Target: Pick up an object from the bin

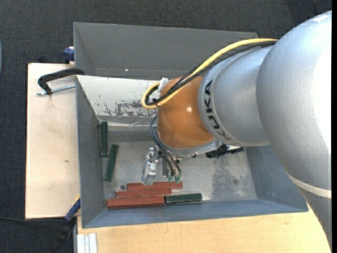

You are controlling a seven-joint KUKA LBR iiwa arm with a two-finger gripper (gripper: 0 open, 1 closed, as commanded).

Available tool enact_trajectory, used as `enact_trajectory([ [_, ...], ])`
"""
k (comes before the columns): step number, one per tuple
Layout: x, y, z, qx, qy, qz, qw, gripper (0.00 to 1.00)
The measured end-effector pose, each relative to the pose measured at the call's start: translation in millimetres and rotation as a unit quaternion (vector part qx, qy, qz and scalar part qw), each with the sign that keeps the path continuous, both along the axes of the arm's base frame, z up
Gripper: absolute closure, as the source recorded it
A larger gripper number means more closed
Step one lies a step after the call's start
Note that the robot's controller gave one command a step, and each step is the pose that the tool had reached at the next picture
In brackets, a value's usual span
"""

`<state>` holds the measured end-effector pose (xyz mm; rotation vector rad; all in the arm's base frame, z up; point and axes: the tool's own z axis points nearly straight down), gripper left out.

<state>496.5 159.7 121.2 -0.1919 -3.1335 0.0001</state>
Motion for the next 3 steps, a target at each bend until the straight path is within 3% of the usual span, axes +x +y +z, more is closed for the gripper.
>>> enact_trajectory([
  [1, 14.6, 26.0, 27.1, 0.002, -0.0060, 0.018, 0.9998, 1.00],
  [2, 5.6, 25.1, 10.3, 0.000, -0.0009, -0.081, 0.9967, 0.00],
  [3, 5.7, 25.2, 10.4, 0.000, -0.0011, -0.081, 0.9967, 0.00],
])
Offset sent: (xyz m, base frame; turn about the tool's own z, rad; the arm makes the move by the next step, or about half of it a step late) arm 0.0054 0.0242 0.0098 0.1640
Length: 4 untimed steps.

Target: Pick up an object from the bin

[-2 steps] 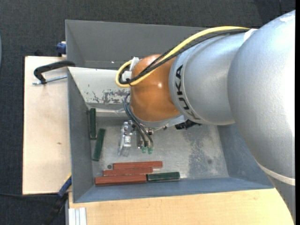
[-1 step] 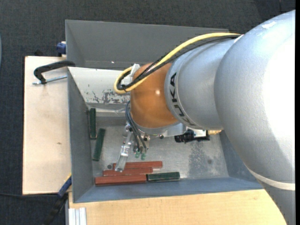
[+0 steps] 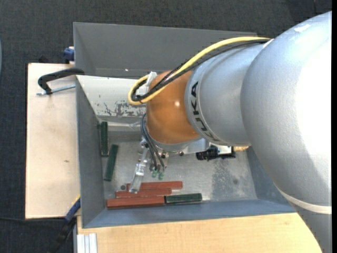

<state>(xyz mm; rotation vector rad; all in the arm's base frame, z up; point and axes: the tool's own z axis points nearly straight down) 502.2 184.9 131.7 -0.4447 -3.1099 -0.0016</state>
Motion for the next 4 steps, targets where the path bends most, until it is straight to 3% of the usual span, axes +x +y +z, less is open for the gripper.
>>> enact_trajectory([
  [1, -2.4, 6.8, -7.8, 0.000, -0.0010, -0.032, 0.9995, 0.00],
  [2, -6.5, -1.5, -57.6, 0.001, -0.0008, -0.011, 0.9999, 1.00],
  [3, -7.1, -2.6, -60.6, 0.000, -0.0009, -0.012, 0.9999, 0.00],
  [4, -7.2, -2.6, -60.6, 0.000, -0.0008, -0.012, 0.9999, 0.00],
])
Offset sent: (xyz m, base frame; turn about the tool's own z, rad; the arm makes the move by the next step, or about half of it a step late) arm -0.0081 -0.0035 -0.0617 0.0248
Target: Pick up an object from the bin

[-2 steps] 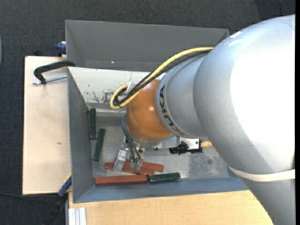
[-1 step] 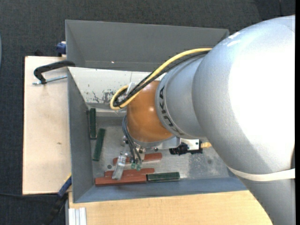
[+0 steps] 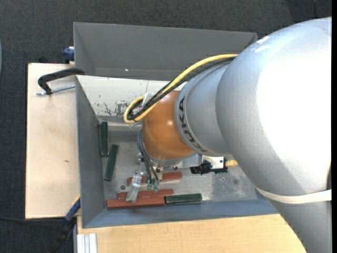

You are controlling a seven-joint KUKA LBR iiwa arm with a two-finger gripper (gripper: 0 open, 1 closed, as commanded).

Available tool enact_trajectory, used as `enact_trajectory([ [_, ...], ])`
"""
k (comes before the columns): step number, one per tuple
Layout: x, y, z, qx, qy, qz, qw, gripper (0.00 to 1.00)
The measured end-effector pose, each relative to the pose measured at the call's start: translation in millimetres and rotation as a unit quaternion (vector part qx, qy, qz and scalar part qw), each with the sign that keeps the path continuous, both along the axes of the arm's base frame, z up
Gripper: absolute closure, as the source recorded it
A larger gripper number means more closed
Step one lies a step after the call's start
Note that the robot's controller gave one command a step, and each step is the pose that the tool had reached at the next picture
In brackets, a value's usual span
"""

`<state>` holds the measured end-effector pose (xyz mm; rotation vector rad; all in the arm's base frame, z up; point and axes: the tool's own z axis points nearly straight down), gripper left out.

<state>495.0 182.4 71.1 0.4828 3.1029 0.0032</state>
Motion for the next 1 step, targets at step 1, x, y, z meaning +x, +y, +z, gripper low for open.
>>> enact_trajectory([
  [1, 5.4, -32.2, 0.0, 0.001, 0.0012, -0.033, 0.9995, 0.00],
])
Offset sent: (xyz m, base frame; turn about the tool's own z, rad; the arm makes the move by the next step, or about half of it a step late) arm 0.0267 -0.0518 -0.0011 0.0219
